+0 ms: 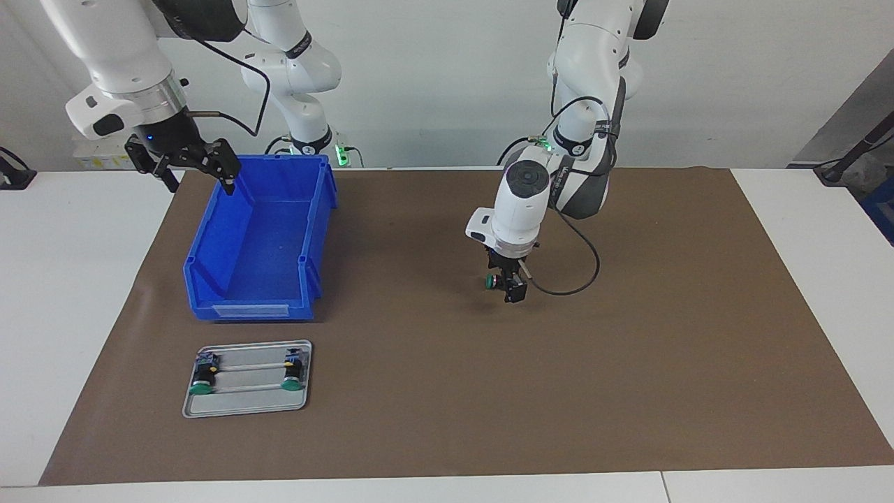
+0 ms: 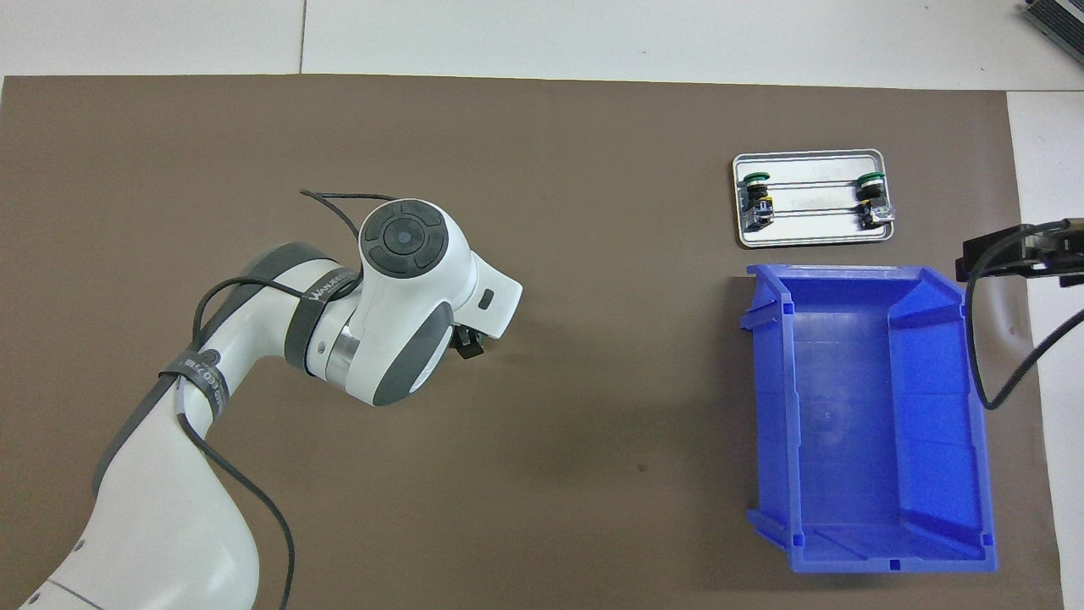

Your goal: Place and press button with both arms

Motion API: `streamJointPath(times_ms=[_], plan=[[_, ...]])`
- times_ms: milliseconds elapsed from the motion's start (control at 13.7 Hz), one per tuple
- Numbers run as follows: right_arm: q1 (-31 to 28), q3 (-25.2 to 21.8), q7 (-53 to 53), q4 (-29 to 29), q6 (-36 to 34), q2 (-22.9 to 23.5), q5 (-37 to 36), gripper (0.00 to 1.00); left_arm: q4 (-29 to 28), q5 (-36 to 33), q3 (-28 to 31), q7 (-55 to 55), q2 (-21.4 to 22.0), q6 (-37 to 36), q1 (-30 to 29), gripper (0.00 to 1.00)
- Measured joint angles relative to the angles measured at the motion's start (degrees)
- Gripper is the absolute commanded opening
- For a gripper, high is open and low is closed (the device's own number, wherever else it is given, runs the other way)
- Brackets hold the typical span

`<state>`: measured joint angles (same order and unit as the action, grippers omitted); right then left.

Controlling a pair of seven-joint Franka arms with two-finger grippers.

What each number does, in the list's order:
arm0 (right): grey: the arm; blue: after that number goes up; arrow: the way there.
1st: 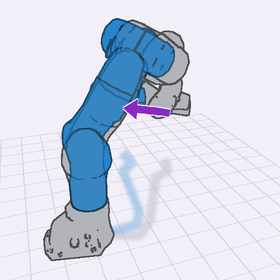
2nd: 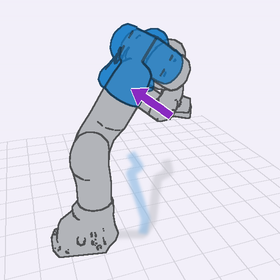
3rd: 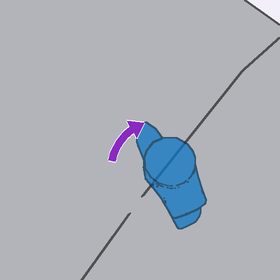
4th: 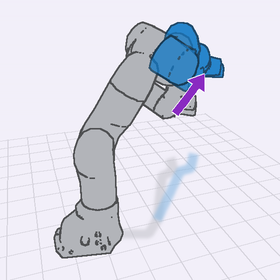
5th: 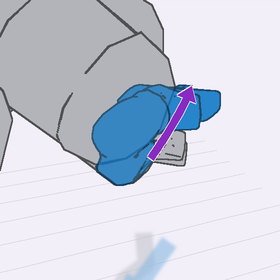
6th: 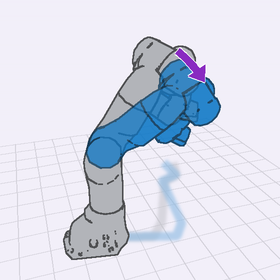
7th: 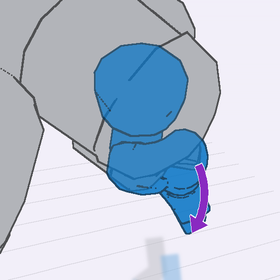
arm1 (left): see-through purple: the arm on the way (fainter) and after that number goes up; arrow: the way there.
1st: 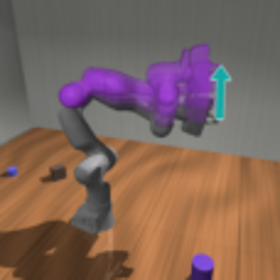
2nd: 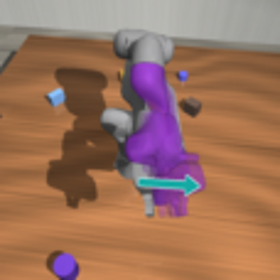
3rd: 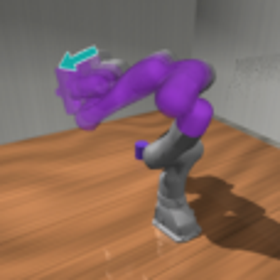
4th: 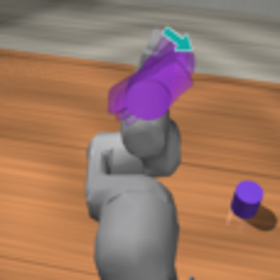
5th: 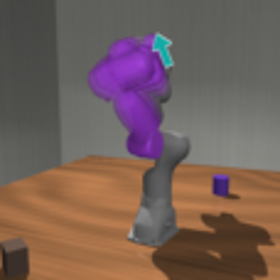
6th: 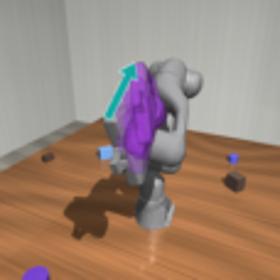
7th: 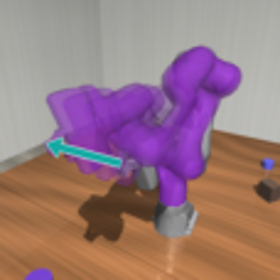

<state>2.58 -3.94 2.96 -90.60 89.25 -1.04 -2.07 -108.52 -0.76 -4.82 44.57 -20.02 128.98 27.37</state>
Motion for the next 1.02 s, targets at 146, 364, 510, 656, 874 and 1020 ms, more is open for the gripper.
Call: streamJointPath(times_ms=[146, 364, 510, 656, 874, 1020], plan=[[0.0, 0.0, 0.0, -0.2, -0.1, -0.2, 0.0, 1.0, -2.1, 0.8, 0.1, 1.3, 0.2, 1.9, 0.0, 0.94], [0.0, 0.0, 0.0, 0.2, -3.1, -0.4, 0.0, 1.0, -3.9, 2.5, 0.1, 3.6, 0.7, 3.0, 0.0, 0.94], [0.0, 0.0, 0.0, 0.5, -3.6, -0.6, 0.0, 1.0, -6.6, 2.7, 0.1, 4.0, 1.2, 7.6, 0.0, 0.94], [0.1, 0.0, 0.0, 0.6, -3.6, -0.6, 0.0, 1.0, -9.5, 2.8, 0.0, 4.1, 1.4, 12.5, 0.0, 0.94], [0.1, 0.0, 0.0, 0.6, -3.6, -0.6, 0.0, 1.0, -11.0, 3.1, -0.1, 4.2, 2.0, 15.2, 0.0, 0.92], [0.2, 0.0, 0.0, 0.6, -3.6, -0.6, 0.0, 1.0, -11.1, 3.9, -0.4, 4.2, 2.2, 15.7, 0.1, 0.91]])
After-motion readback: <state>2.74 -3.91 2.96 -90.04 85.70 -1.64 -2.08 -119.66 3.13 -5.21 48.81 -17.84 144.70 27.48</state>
